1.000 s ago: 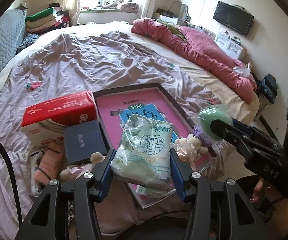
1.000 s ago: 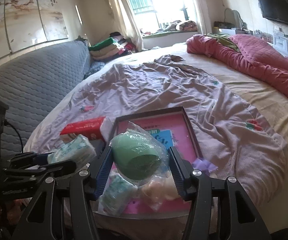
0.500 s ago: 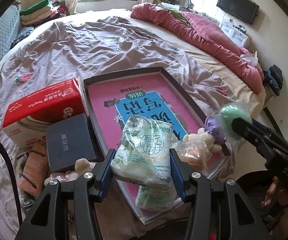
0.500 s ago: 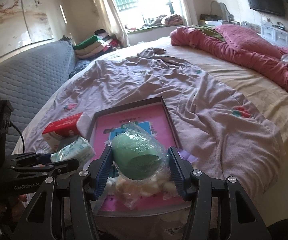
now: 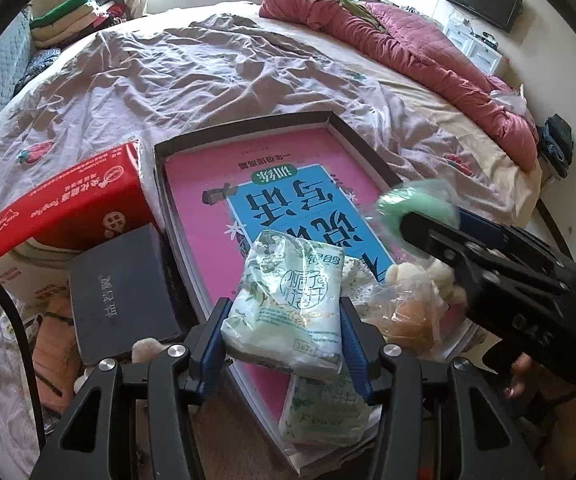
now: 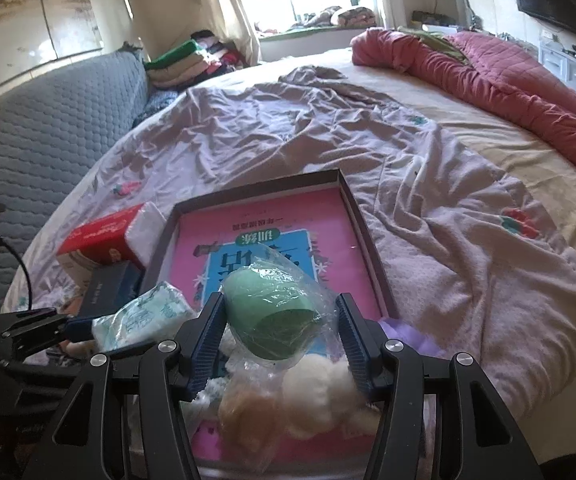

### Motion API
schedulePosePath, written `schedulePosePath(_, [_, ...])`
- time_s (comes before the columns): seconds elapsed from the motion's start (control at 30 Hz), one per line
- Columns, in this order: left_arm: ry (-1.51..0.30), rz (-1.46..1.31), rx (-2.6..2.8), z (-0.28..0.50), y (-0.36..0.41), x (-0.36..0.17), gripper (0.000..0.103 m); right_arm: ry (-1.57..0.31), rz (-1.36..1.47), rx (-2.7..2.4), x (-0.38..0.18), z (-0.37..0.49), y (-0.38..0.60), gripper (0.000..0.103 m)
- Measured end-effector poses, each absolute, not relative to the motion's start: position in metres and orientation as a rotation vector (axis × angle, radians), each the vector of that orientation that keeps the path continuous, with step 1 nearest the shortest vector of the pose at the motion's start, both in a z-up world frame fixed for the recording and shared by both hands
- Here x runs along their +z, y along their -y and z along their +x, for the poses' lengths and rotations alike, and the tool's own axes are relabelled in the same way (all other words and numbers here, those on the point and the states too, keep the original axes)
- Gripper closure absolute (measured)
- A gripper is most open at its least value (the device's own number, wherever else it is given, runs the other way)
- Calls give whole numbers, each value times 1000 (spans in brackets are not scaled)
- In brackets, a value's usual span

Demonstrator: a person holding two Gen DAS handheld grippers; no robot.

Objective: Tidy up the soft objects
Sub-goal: 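Lower both items onto the tray and open both grippers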

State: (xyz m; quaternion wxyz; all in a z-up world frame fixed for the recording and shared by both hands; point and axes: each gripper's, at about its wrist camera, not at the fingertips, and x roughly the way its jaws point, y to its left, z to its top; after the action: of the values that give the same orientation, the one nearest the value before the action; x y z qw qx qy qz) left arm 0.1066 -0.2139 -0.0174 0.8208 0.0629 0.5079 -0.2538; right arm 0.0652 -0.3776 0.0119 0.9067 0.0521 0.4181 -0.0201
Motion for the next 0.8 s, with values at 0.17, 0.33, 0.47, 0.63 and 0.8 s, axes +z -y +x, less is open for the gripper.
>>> schedulePosePath(0.17, [-1109, 149, -538, 112, 215, -25, 51, -917, 93, -46, -3, 82, 377, 45])
schedulePosePath(0.33, [-1133, 160, -546, 118, 217, -27, 51, -976, 75, -54, -15, 94, 378, 45])
schedulePosePath(0.47, [-1152, 173, -553, 121, 219, -30, 51, -1005, 81, -62, -22, 99, 381, 44])
schedulePosePath(0.63, [-1160, 181, -557, 123, 223, -32, 51, -1015, 93, -73, -25, 101, 385, 44])
schedulePosePath(0.8, [-1163, 191, -563, 122, 226, -35, 51, -1024, 89, -83, -27, 101, 386, 44])
